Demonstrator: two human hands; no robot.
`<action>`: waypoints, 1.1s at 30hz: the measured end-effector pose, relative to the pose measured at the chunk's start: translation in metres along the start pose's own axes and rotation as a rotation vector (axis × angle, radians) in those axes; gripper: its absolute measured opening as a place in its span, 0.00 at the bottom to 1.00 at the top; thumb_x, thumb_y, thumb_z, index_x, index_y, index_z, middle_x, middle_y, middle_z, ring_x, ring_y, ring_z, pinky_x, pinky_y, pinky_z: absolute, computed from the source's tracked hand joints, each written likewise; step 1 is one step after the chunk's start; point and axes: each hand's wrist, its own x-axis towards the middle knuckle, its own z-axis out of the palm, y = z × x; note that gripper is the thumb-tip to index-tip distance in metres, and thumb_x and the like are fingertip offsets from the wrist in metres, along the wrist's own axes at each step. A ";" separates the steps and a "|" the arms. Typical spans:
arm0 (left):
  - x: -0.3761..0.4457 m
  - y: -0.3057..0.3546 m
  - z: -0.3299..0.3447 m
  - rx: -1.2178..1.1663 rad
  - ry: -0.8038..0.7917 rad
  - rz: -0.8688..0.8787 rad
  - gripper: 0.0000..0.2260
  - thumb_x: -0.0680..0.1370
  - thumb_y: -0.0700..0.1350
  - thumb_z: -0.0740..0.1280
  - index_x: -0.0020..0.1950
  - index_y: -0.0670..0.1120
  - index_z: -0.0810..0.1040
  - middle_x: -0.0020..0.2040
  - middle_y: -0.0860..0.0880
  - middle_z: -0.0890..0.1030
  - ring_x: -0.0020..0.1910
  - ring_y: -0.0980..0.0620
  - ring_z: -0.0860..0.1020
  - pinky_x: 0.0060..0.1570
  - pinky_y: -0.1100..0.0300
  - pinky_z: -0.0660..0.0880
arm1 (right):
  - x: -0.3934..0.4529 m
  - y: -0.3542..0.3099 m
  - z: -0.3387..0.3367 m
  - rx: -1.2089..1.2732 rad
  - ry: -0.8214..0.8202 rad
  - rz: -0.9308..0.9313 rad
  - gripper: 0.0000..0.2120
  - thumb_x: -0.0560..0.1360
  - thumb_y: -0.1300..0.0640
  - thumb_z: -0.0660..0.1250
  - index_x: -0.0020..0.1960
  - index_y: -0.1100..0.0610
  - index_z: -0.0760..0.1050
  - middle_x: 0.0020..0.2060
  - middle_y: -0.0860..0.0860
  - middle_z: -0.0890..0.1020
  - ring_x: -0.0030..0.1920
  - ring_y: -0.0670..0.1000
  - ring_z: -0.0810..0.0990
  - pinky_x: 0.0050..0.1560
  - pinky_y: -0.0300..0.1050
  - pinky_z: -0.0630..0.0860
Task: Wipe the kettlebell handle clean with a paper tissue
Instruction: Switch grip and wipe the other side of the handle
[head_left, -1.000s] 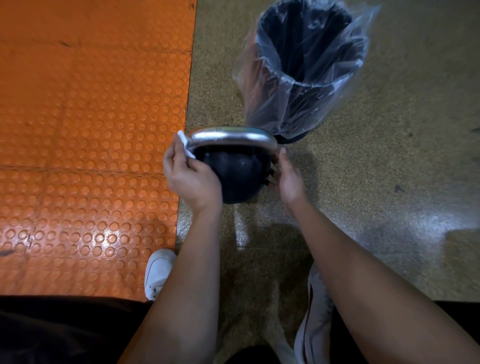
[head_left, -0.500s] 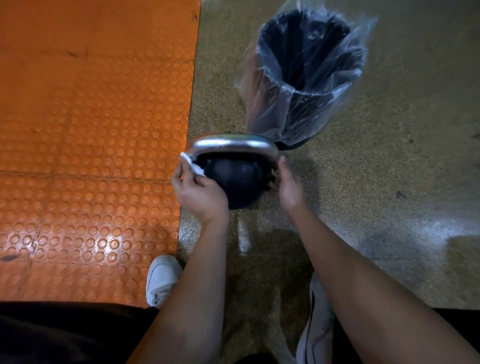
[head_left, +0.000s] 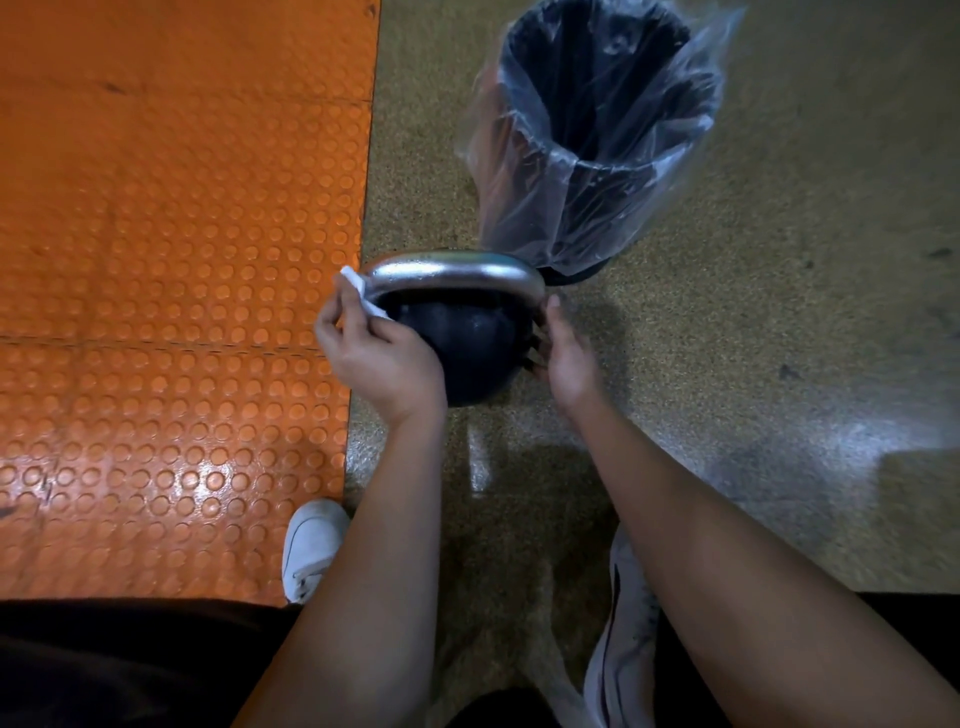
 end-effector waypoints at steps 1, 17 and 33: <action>-0.005 -0.001 -0.002 0.005 -0.009 0.036 0.22 0.74 0.31 0.58 0.66 0.38 0.78 0.56 0.37 0.78 0.57 0.41 0.78 0.59 0.74 0.67 | 0.000 0.000 0.000 0.000 0.003 -0.002 0.27 0.61 0.14 0.64 0.49 0.28 0.83 0.69 0.49 0.81 0.70 0.56 0.77 0.73 0.66 0.71; -0.020 -0.009 0.001 0.004 -0.017 -0.091 0.19 0.78 0.33 0.60 0.69 0.37 0.76 0.58 0.38 0.76 0.54 0.43 0.79 0.55 0.65 0.75 | -0.021 -0.014 0.005 0.018 -0.001 -0.040 0.37 0.62 0.17 0.64 0.61 0.39 0.82 0.66 0.50 0.82 0.69 0.56 0.78 0.72 0.65 0.73; -0.014 0.004 0.003 -0.298 0.126 -0.300 0.11 0.75 0.39 0.72 0.56 0.39 0.79 0.50 0.41 0.83 0.44 0.47 0.84 0.41 0.66 0.79 | -0.017 -0.011 0.002 -0.006 0.002 -0.062 0.21 0.65 0.18 0.64 0.44 0.29 0.84 0.58 0.44 0.86 0.67 0.55 0.79 0.72 0.65 0.72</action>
